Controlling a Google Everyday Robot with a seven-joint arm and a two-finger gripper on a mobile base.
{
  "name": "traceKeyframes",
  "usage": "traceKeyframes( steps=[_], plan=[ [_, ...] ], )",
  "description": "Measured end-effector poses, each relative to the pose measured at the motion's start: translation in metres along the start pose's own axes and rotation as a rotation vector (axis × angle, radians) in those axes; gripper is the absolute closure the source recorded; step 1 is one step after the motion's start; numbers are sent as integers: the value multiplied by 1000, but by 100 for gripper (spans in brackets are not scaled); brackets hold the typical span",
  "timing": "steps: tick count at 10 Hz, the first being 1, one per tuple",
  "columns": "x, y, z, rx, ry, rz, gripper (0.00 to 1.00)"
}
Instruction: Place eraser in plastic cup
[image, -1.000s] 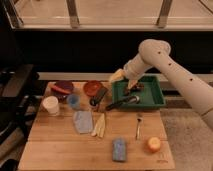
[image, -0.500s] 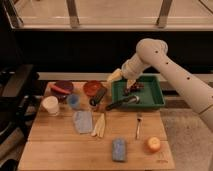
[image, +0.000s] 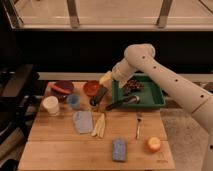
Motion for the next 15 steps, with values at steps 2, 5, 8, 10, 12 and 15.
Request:
traceKeyframes(
  steps=[2, 5, 8, 10, 12, 15],
  plan=[
    [7, -5, 23, 2, -1, -8, 28],
    [13, -2, 58, 9, -28, 9, 28],
    [14, -2, 88, 24, -69, 37, 28],
    [13, 2, 104, 35, -97, 64, 28],
    [10, 4, 118, 47, -126, 89, 28],
    [5, 1, 134, 69, -163, 120, 31]
  ],
)
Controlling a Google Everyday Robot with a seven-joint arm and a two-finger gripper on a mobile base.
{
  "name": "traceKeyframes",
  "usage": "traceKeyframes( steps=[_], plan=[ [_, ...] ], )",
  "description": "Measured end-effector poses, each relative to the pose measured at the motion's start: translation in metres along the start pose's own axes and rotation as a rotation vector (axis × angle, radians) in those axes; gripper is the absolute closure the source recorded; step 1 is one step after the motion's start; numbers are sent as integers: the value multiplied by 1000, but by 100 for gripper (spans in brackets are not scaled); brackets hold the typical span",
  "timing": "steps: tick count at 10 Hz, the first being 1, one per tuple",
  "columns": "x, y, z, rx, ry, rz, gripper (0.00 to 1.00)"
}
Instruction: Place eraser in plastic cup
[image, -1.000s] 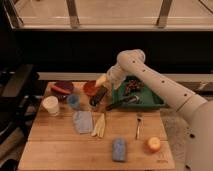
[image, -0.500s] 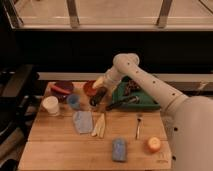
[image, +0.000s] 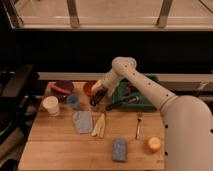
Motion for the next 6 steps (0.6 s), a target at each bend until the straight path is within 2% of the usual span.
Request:
traceKeyframes(
  steps=[1, 3, 6],
  plan=[
    [-1, 2, 7, 13, -13, 15, 38],
    [-1, 4, 18, 40, -33, 45, 60],
    [-1, 3, 19, 55, -36, 64, 90]
  ],
)
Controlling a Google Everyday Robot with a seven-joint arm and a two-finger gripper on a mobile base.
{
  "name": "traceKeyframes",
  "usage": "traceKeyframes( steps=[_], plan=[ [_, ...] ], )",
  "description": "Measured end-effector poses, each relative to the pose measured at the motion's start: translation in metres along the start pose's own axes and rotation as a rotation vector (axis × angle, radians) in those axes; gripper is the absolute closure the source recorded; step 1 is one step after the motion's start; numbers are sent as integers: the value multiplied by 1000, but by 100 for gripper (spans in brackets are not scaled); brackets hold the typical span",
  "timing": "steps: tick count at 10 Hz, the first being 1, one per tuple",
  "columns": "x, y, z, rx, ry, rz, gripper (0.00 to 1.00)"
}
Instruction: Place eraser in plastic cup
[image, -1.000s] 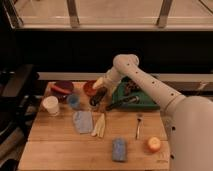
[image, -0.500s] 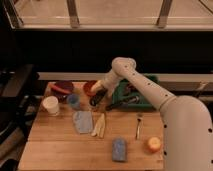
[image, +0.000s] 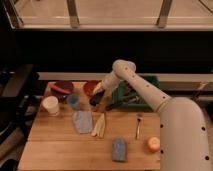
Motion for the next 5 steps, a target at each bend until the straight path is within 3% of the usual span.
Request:
traceKeyframes(
  steps=[2, 5],
  plan=[
    [1, -6, -12, 0, 24, -9, 100],
    [3, -25, -49, 1, 75, -54, 100]
  ],
)
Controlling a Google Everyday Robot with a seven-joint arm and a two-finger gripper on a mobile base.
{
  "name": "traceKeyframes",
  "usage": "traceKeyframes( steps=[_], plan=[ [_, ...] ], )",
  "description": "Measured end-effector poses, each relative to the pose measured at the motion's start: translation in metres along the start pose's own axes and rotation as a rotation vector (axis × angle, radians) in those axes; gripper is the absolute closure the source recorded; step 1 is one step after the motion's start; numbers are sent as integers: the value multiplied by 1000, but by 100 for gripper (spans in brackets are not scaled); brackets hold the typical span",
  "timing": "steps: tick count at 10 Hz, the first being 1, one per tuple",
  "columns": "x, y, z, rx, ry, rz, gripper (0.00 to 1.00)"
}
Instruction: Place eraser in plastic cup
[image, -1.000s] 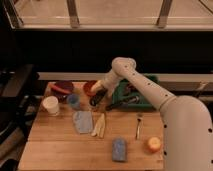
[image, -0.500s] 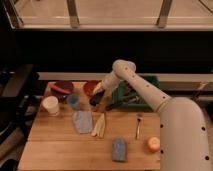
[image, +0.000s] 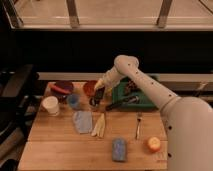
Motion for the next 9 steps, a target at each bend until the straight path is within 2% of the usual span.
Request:
traceKeyframes(
  steps=[2, 3, 6, 9],
  plan=[
    [-1, -26, -17, 22, 12, -60, 100],
    [-4, -37, -15, 32, 8, -85, 100],
    [-20, -85, 8, 79, -42, -173, 100],
    [-40, -129, 44, 145, -120, -237, 98]
  ],
)
